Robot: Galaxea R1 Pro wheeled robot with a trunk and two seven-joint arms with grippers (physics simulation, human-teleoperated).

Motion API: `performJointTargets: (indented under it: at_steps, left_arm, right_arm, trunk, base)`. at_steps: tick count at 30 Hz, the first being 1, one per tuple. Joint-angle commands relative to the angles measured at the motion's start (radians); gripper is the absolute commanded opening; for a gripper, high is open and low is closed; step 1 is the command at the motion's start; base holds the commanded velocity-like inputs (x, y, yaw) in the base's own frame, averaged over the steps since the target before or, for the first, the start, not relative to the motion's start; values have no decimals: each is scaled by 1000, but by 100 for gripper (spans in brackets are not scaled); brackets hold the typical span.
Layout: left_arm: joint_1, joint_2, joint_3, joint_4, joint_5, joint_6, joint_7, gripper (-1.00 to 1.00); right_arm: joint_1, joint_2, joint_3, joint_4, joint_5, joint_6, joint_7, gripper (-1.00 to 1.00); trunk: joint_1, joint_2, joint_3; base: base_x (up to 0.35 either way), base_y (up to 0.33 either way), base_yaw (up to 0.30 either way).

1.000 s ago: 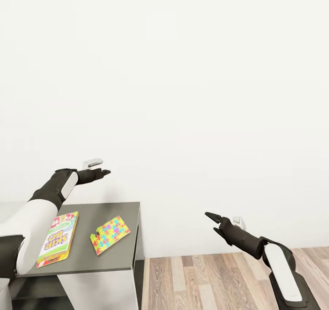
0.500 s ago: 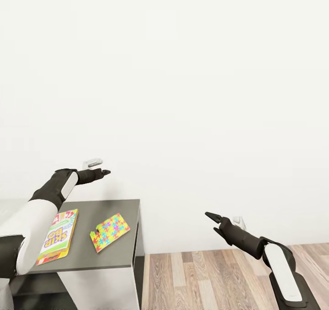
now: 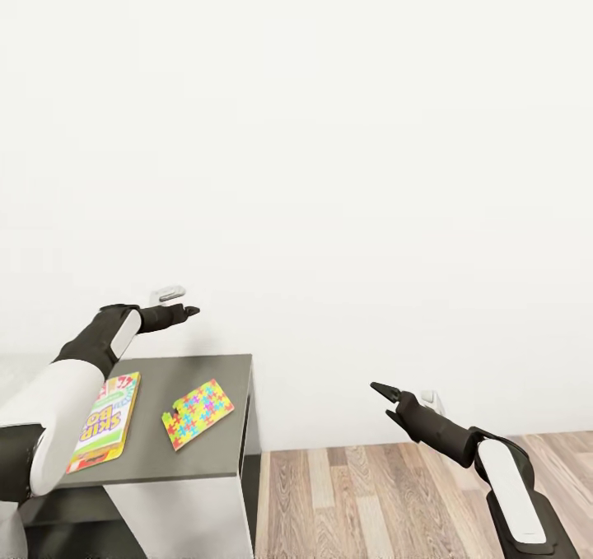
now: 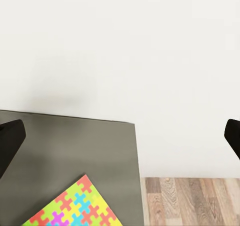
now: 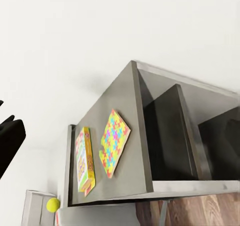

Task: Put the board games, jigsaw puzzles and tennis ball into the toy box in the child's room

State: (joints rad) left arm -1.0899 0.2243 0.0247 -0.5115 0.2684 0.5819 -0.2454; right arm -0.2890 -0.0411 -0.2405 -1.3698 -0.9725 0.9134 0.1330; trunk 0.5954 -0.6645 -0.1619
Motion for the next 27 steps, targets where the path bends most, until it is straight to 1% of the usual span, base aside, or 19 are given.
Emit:
performJointTargets:
  at_steps: [1, 7, 20, 27]
  left_arm:
    - [-1, -1, 3, -1, 3, 8, 0, 100]
    - [-1, -4, 2, -1, 1, 16, 6, 100]
    - [-1, 1, 2, -1, 0, 45, 6, 100]
    - [-2, 1, 1, -1, 1, 48, 6, 100]
  right_arm:
    - [-1, 0, -2, 0, 9, 5, 10, 100]
    - [-1, 0, -3, 0, 9, 5, 10, 100]
    - [-1, -2, -6, 0, 9, 5, 10, 100]
    - [-1, -2, -6, 0, 9, 5, 11, 100]
  trunk:
    - [0, -2, -3]
    - [0, -2, -13]
    - [0, -2, -35]
    - [0, -2, -46]
  base:
    - [0, 0, 0]
    - [0, 0, 0]
    - [0, 0, 0]
    - [0, 0, 0]
